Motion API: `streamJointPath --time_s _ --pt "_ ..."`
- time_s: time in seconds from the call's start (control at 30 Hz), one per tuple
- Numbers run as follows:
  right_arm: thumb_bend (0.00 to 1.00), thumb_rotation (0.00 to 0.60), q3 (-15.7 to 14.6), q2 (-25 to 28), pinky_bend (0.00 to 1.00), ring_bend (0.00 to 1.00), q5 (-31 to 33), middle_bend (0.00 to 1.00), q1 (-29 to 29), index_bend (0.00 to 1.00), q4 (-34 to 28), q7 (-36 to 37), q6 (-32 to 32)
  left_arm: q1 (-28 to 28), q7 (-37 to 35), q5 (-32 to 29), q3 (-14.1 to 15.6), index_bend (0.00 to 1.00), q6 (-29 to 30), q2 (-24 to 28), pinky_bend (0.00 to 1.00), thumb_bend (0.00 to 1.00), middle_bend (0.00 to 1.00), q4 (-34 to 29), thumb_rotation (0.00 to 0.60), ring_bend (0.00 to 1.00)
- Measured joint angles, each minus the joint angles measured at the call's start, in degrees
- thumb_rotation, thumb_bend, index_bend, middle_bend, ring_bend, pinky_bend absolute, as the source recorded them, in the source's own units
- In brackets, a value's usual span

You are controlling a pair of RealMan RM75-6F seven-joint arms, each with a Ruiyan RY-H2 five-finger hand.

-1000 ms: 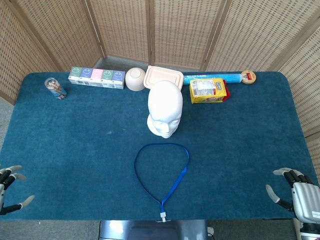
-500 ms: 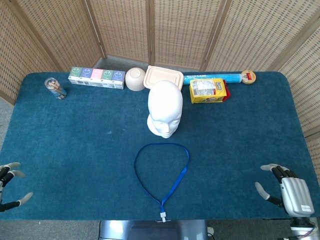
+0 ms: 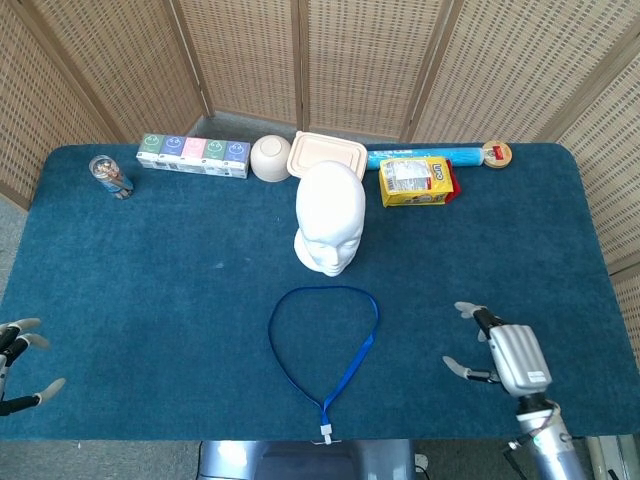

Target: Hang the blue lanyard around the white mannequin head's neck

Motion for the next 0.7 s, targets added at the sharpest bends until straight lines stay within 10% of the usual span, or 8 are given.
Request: streamJointPath --time_s 0.33,0.7 --pt "0.21 0.391 3.30 -7.96 1.00 0.97 4.66 0.84 5.78 0.36 3.23 -7.69 -4.28 -0.82 -0.17 -1.04 -0.65 0.42 -0.84 0.25 0.09 0.10 0.26 0.68 0.479 0.24" --pt "0.21 0.392 4.78 -13.00 1.00 1.00 7.31 0.92 10.53 0.37 7.24 -9.65 -8.20 -1.34 -0.06 -2.11 -1.10 0.42 -1.45 0.58 0.09 0.10 0.26 1.18 0.477 0.24"
